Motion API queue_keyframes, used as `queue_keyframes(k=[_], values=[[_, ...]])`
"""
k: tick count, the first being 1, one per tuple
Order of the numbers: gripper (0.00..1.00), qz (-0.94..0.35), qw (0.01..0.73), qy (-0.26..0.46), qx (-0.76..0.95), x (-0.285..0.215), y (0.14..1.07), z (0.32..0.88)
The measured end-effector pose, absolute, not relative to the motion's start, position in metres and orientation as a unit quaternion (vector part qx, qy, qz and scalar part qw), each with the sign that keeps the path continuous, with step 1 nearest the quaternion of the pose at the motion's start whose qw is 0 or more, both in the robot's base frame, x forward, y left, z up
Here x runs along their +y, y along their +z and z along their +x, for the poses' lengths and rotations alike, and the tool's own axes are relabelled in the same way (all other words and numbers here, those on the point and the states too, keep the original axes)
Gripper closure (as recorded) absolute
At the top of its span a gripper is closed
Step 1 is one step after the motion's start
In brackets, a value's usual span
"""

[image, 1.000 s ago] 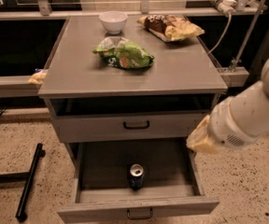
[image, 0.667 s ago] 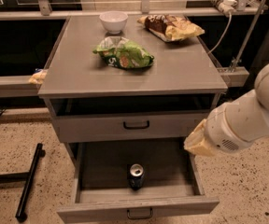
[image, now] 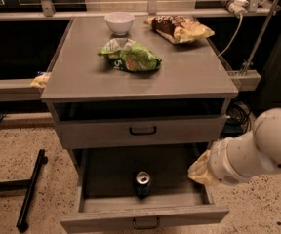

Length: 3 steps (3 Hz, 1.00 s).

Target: Pick pepsi can from middle drawer and place on counter

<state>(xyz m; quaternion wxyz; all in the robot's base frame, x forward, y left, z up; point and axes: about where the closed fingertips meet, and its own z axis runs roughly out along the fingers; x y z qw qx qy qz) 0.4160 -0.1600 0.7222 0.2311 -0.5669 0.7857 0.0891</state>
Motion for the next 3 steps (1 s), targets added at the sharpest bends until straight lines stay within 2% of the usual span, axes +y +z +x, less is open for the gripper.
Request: queue_keyframes(k=[1,3], values=[[1.0,-0.554,0.254,0.123,0.783,-0.159,0.639,0.426],[1.0,-0.553,0.268,0.124,0.779,-0.16,0.627,0.435]])
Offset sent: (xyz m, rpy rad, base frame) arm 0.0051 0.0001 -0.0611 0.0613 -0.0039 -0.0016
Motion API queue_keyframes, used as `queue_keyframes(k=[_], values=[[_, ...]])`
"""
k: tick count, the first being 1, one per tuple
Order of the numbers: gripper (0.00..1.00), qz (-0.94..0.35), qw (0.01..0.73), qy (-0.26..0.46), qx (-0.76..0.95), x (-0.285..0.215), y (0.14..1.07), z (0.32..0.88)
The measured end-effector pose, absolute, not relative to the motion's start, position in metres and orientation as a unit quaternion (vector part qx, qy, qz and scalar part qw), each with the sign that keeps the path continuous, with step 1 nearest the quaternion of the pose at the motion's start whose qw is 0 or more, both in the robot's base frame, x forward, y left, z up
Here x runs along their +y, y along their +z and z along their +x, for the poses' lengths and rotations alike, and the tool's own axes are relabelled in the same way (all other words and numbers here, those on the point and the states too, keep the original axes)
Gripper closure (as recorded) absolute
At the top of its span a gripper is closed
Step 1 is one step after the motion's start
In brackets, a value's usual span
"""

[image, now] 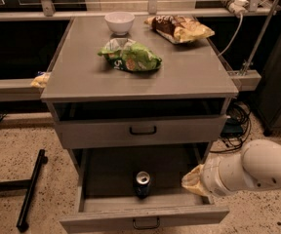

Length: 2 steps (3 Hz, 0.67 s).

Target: Pick pepsi can from middle drawer and place on counter

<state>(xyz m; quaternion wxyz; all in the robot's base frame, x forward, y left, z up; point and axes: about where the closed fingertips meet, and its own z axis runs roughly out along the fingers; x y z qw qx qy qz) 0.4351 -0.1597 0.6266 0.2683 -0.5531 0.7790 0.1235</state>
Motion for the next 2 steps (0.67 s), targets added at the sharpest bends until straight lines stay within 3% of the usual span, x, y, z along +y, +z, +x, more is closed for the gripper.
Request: queue_keyframes(k=[2], values=[[1.0,-0.567,0.335,0.147,0.738,-0.131,0.596,0.484]])
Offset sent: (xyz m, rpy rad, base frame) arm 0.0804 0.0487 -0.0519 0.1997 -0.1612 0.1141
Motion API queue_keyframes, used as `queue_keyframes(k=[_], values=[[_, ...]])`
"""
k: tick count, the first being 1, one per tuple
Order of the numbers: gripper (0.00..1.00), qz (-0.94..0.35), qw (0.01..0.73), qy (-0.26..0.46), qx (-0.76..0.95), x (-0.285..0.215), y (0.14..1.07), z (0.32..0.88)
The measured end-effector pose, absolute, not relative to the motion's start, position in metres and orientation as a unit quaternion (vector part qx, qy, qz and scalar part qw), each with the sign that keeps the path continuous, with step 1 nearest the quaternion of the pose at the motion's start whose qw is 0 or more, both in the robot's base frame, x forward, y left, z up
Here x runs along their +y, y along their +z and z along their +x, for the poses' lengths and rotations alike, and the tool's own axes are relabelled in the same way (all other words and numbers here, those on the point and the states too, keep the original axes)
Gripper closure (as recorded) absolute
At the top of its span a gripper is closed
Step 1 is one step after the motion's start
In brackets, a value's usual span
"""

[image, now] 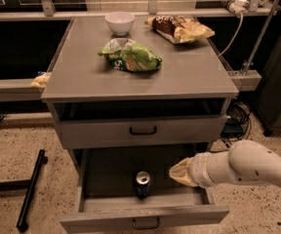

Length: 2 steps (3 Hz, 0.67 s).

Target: Pick pepsi can from middle drawer and place on counter

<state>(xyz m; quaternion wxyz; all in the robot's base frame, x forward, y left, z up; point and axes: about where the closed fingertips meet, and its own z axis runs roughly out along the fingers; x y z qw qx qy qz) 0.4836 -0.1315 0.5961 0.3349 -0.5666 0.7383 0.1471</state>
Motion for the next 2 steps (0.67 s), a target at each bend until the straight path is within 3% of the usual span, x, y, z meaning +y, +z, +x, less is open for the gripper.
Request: queue_keyframes(k=[2], values=[[1.0,-0.584,0.375,0.201,0.691,-0.083,0.537,0.52]])
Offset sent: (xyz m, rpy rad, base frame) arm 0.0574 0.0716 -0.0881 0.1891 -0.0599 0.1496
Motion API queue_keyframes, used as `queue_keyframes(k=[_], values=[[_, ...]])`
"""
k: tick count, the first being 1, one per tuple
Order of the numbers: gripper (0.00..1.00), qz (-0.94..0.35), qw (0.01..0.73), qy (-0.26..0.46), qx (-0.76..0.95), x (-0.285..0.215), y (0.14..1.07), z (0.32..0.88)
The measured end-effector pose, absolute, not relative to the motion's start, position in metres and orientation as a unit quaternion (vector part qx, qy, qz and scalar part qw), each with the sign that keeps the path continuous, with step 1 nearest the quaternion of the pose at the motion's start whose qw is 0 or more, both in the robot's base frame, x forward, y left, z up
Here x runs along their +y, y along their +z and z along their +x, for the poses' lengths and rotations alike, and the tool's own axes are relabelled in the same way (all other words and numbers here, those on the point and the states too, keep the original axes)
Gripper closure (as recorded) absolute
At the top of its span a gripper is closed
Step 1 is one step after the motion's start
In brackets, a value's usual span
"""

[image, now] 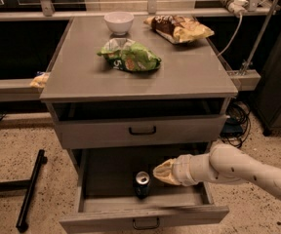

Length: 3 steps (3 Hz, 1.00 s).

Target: Pick pepsi can from middle drawer and place on counter

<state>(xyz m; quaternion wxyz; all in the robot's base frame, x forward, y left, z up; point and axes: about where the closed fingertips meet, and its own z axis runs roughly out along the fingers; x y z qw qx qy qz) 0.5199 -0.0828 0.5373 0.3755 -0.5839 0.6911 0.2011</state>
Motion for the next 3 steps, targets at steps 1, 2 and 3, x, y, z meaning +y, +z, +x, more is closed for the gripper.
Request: queue_keyframes(k=[1,2,3], values=[[1.0,-0.583,0.375,0.203,0.692,-0.082,0.536,0.519],[0.81,-0.581,0.376,0.211,0.69,-0.08,0.529,0.517],[0.58,-0.579,0.378,0.223,0.688,-0.076,0.523,0.518]])
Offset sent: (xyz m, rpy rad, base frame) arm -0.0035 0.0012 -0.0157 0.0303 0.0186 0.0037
